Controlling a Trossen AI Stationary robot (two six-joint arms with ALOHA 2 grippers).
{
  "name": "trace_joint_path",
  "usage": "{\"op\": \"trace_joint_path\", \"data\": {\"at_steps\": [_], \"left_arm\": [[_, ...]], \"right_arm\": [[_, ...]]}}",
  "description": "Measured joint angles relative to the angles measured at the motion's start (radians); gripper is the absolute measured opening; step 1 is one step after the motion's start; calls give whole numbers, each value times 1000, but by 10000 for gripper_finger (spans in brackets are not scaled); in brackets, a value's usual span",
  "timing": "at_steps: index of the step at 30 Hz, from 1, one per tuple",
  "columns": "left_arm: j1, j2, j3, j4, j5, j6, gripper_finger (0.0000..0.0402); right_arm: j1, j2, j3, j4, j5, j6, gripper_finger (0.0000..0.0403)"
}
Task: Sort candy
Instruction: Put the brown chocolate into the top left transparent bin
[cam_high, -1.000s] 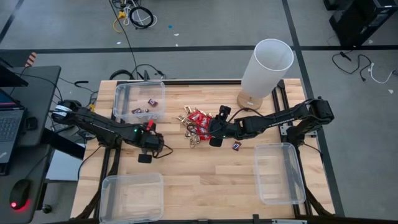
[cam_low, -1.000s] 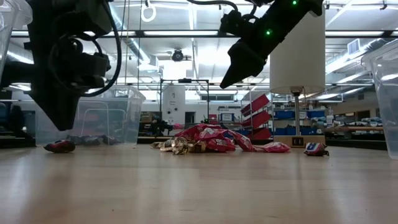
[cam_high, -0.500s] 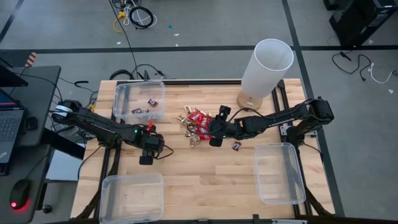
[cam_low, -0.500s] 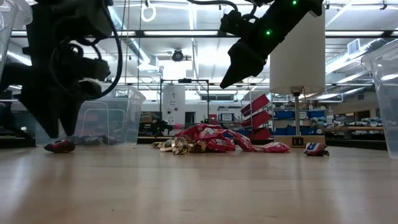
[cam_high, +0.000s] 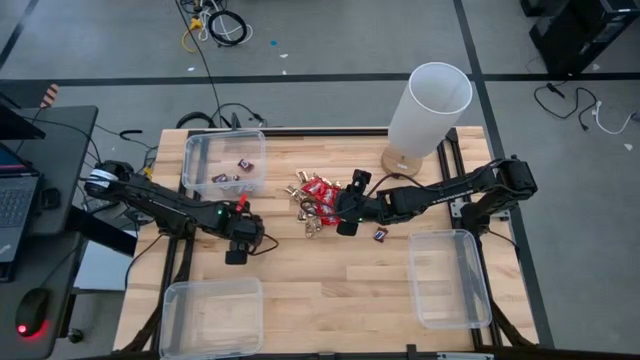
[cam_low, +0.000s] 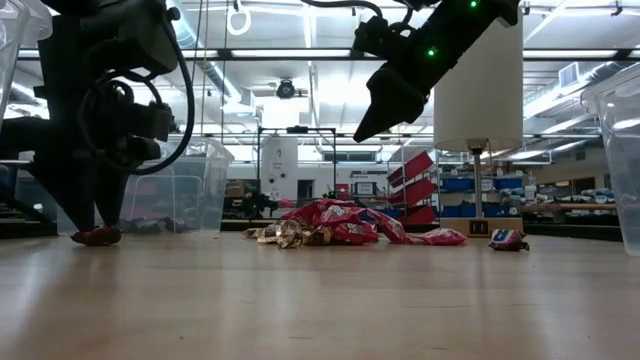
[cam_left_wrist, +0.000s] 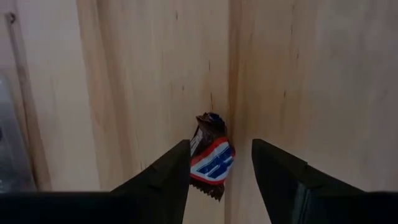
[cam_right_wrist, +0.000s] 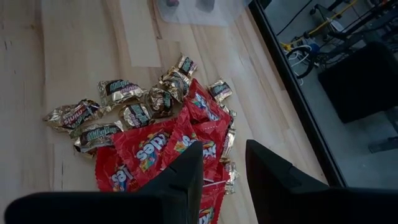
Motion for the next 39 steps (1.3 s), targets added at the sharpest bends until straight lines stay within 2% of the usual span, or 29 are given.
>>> {"op": "trace_joint_path", "data": {"at_steps": [9, 12, 22, 26, 34, 39], "left_arm": [[0, 0, -3, 5, 23, -4, 174], [0, 0, -44, 47, 23, -12, 174], [-1, -1, -71, 74, -9, -50, 169], [0, -1, -71, 77, 4, -50, 141], [0, -1, -31, 71, 1, -50, 49], [0, -1, 31, 7, -12, -50, 36]], "right_arm": [[0, 0, 0, -1, 0, 0, 107], [0, 0, 0, -1, 0, 0, 107], [0, 0, 0, 0, 0, -8, 107], [0, 0, 0, 4, 0, -7, 107], [1, 0, 0, 4, -1, 16, 107], [2, 0, 0, 4, -2, 19, 107]]}}
